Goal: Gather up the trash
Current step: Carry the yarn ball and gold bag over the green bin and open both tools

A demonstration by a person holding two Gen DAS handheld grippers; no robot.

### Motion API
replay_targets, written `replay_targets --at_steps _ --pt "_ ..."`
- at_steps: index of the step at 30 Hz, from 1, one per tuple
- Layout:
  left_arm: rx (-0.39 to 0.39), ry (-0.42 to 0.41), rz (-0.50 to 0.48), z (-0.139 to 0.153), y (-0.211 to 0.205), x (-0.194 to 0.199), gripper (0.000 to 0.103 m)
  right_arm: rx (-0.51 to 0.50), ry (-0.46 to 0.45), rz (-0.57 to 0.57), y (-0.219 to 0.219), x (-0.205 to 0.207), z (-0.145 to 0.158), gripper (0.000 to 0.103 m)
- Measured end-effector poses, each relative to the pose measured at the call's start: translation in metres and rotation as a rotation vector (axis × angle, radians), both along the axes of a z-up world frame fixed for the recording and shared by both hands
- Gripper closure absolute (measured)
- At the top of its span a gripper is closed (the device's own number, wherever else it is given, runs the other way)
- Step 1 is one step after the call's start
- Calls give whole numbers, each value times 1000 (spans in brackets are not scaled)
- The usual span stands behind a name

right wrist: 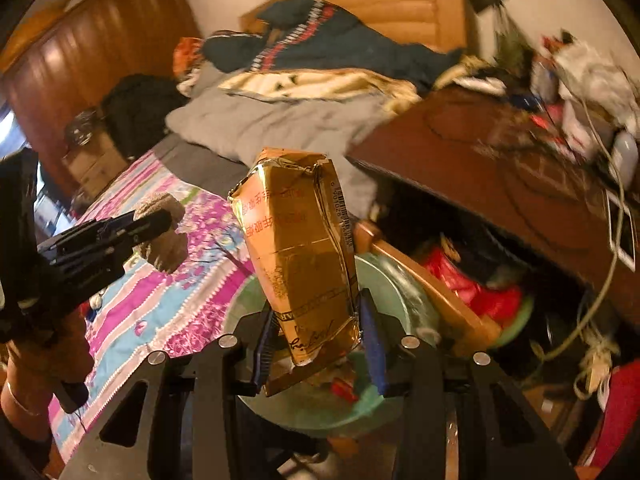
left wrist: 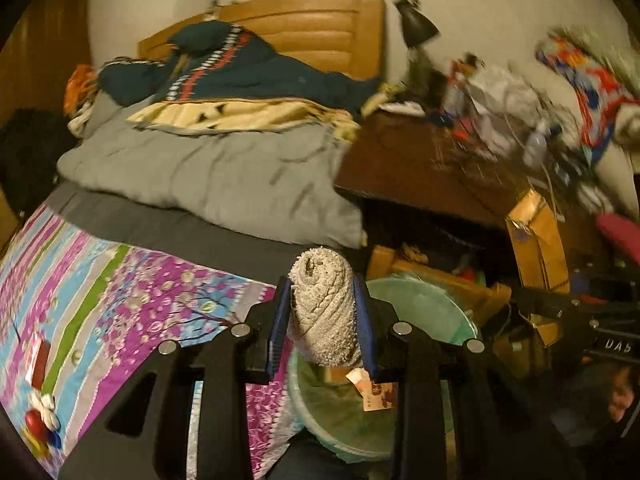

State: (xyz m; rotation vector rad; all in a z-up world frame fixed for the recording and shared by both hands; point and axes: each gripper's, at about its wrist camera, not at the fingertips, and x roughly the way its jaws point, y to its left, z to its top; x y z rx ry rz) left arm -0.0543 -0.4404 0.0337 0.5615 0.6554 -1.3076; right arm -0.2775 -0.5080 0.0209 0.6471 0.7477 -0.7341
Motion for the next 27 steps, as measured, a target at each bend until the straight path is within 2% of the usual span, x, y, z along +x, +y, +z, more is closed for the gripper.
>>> replay_targets --at_steps 7,13,20,27 --pt "71 -8 -42 -25 -11 -22 74 81 36 -21 -1 -8 -30 63" --pt "104 -14 -58 -36 -12 -29 74 144 52 -23 -3 1 -50 63" --pt "115 -12 -58 -40 -13 -29 73 199 59 -24 -1 4 -66 62" --pt "122 -13 -51 -41 -13 -27 73 204 52 -27 -4 8 -69 62"
